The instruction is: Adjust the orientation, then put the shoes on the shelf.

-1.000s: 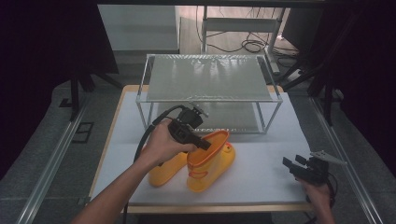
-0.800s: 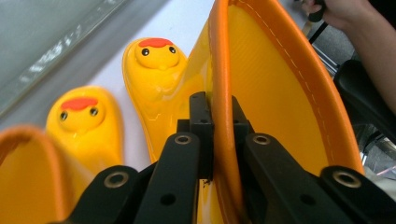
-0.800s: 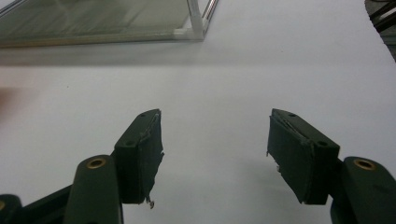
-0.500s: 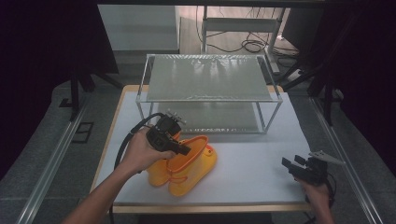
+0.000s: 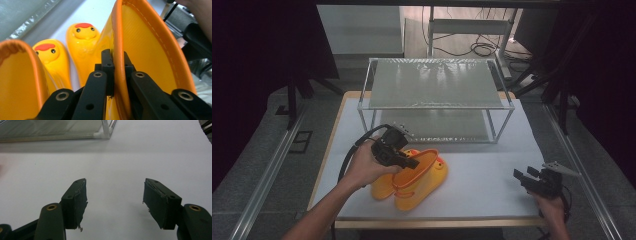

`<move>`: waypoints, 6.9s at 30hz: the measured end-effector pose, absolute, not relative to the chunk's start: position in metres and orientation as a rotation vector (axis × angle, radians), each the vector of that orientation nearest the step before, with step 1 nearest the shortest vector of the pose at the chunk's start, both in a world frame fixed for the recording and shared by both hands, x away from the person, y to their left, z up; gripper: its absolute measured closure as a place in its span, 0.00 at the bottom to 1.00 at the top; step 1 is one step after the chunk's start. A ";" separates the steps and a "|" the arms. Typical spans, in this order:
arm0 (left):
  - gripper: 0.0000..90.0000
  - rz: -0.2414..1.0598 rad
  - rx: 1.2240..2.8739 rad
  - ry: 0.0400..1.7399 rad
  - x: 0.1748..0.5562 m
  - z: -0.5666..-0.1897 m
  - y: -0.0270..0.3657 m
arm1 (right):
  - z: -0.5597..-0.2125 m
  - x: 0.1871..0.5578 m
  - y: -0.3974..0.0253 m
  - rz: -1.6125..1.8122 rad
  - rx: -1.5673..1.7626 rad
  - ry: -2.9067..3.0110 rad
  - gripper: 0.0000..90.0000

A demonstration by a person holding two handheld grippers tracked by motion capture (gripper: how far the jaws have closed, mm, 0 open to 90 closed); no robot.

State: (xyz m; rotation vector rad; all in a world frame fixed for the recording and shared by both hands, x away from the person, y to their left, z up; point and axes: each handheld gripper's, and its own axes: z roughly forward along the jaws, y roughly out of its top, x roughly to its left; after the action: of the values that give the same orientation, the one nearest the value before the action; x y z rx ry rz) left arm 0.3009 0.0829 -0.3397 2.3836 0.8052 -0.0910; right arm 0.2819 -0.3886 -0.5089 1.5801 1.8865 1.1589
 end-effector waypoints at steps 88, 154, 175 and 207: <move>0.37 -0.169 2.385 0.935 0.308 -0.333 0.130 | -0.510 0.282 -0.390 1.144 1.597 1.882 0.39; 0.91 -0.181 2.314 0.776 0.324 -0.258 0.062 | -0.507 0.281 -0.398 1.166 1.614 1.848 0.39; 0.91 -0.194 2.225 0.775 0.357 -0.171 0.042 | -0.508 0.281 -0.405 1.168 1.646 1.822 0.39; 0.91 0.059 2.001 1.202 0.462 -0.129 0.054 | -0.509 0.282 -0.407 1.173 1.643 1.827 0.39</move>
State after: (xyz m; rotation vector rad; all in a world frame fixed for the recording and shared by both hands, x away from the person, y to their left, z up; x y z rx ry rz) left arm 0.4623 0.0535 -0.1291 2.0011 1.2017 0.0590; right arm 0.2821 -0.4065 -0.5093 1.6431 1.8270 1.1732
